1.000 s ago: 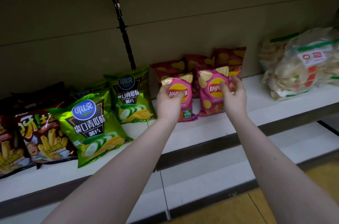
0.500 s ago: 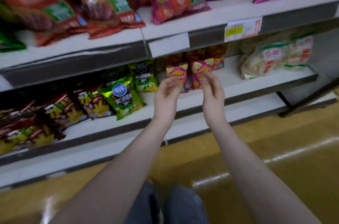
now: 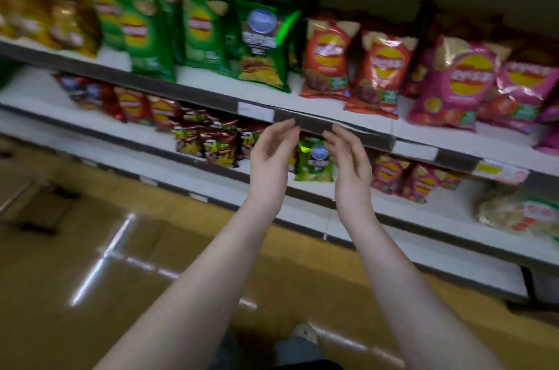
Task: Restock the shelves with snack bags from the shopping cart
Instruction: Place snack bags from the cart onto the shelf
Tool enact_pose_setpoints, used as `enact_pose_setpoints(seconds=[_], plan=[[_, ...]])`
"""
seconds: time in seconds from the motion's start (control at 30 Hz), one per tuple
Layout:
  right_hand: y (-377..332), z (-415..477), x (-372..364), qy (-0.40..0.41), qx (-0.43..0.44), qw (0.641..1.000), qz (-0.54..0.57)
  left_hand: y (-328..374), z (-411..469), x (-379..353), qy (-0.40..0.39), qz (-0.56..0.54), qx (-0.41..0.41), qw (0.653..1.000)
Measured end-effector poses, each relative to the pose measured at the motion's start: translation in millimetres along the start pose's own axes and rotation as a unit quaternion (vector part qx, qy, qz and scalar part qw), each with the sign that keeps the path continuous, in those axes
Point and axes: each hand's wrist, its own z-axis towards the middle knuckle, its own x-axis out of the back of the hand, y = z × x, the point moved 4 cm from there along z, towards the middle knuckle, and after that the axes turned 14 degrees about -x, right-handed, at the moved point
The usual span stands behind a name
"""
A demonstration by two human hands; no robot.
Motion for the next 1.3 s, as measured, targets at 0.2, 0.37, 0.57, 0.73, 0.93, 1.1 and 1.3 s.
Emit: enact_pose_setpoints(seconds=[0.2, 0.37, 0.57, 0.73, 0.93, 1.1, 1.3], plan=[[-12.0, -17.8, -148.9, -0.086, 0.01, 0.996, -0.024, 38.3, 18.1, 150.7, 0.089, 0.038, -0.03, 0.995], [-9.3, -54.9, -320.4, -0.167, 0.021, 0.985, -0.039, 79.8, 33.6, 319.9, 0.175, 0.067, -0.058, 0.981], [3.2, -93.3, -492.4, -0.252, -0.006, 0.967, -0.045, 112.1, 42.1, 487.6, 0.273, 0.076, -0.057, 0.957], [18.7, -102.6, -615.8, -0.302, -0.016, 0.951, -0.06, 119.0, 64.4, 606.6, 0.362, 0.083, -0.055, 0.927], [38.3, -79.2, -778.2, -0.362, -0.035, 0.93, -0.05, 121.6, 121.5, 743.9, 0.432, 0.107, -0.059, 0.894], [46.9, -50.8, -916.2, -0.402, -0.068, 0.912, -0.046, 127.8, 188.8, 849.2, 0.475, 0.117, -0.037, 0.871], [56.6, -25.1, -1056.8, -0.425, -0.095, 0.897, -0.071, 131.0, 249.3, 957.2, 0.495, 0.128, -0.018, 0.859]])
